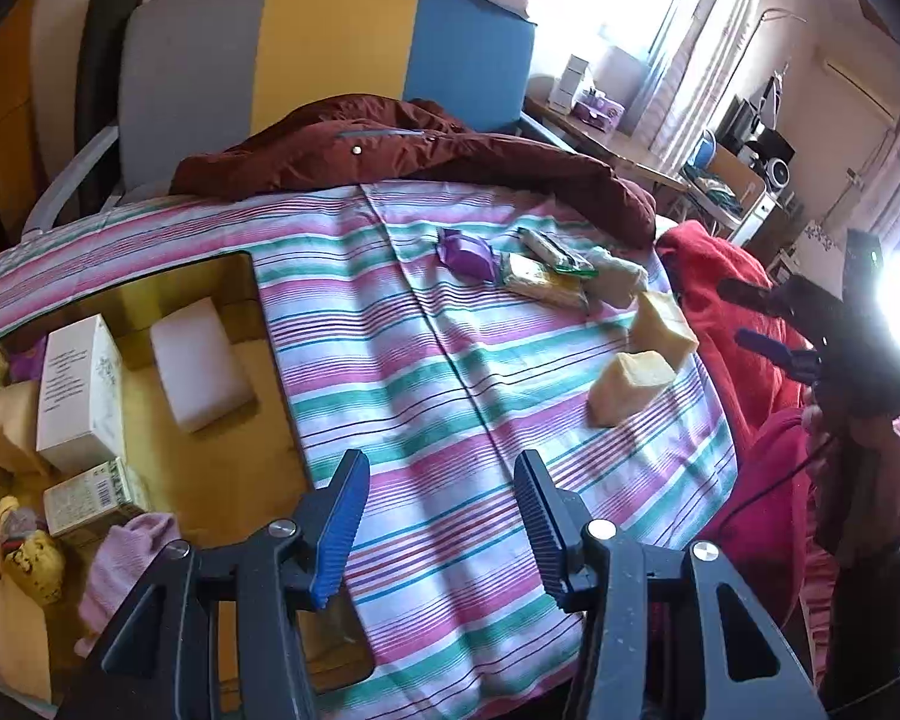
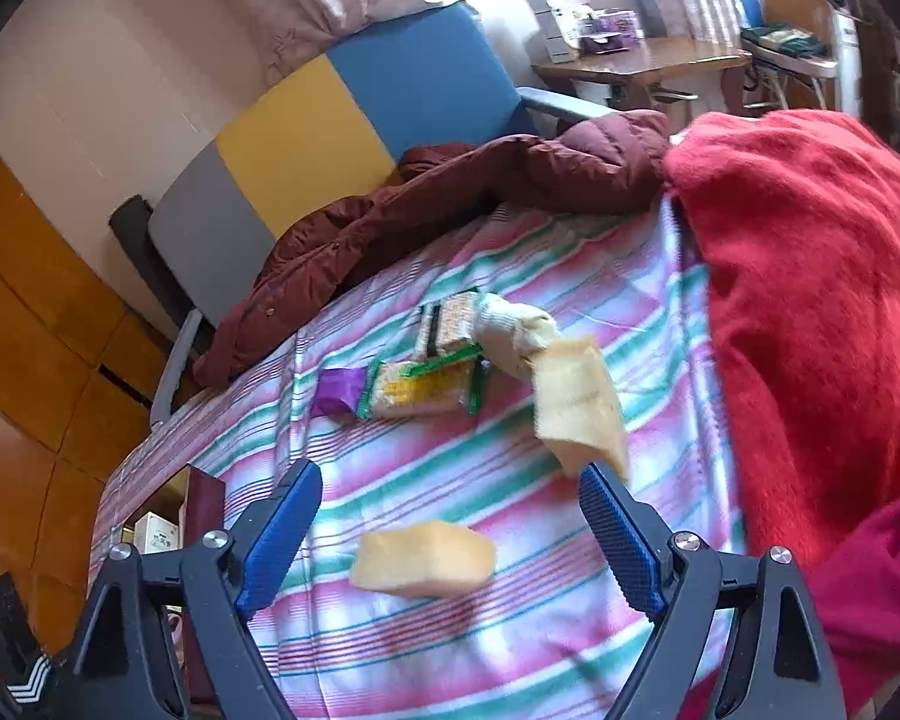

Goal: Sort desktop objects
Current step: 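Move both grippers back over the remaining items, then grasp the cracker packet with the right gripper while the left gripper grasps the purple packet, then carry the purple packet and cracker packet into the gold tray and release them, then move both grippers back toward the sponges and sock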

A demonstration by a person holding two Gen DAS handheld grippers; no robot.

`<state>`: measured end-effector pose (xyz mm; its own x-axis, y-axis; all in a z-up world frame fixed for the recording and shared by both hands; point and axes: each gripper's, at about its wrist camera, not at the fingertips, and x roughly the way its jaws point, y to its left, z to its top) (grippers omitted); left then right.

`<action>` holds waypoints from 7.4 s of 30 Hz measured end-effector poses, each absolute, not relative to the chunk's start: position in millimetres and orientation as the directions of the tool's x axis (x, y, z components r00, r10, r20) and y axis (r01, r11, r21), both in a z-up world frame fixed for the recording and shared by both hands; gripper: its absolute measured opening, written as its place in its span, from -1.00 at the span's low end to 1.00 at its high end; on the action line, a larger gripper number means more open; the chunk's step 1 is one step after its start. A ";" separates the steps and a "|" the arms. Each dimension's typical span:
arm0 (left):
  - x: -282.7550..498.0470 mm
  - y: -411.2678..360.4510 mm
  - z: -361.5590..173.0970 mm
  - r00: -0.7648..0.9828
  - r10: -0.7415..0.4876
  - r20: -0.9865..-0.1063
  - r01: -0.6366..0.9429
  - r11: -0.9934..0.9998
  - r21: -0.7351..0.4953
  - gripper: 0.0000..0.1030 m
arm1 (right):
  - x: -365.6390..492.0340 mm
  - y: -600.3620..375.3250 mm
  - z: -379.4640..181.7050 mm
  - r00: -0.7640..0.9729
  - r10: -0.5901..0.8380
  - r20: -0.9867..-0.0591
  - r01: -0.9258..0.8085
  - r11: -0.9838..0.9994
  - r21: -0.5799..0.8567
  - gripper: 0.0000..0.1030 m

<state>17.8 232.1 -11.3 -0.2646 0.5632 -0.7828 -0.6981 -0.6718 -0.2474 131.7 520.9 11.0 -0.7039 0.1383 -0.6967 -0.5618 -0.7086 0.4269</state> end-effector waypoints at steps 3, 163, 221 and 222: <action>17.5 242.7 -13.9 -0.254 0.556 -0.791 -0.708 -0.664 -0.240 -0.03 | 116.1 521.2 10.5 -0.718 0.097 -0.690 -0.523 -0.728 0.442 0.71; -53.7 39.8 -20.0 -0.614 0.282 -0.738 -0.223 -0.958 -0.180 -0.16 | -59.7 259.2 -8.7 -0.591 -0.321 -0.740 0.005 -0.919 0.395 0.47; 61.9 300.2 -55.4 -0.169 0.552 -0.817 -0.791 -0.571 -0.221 -0.17 | 145.5 549.8 1.6 -0.619 0.229 -0.751 -0.695 -0.607 0.387 0.76; 60.9 301.9 -56.8 -0.167 0.550 -0.818 -0.789 -0.572 -0.224 -0.17 | 143.5 554.4 1.9 -0.620 0.230 -0.750 -0.696 -0.603 0.391 0.76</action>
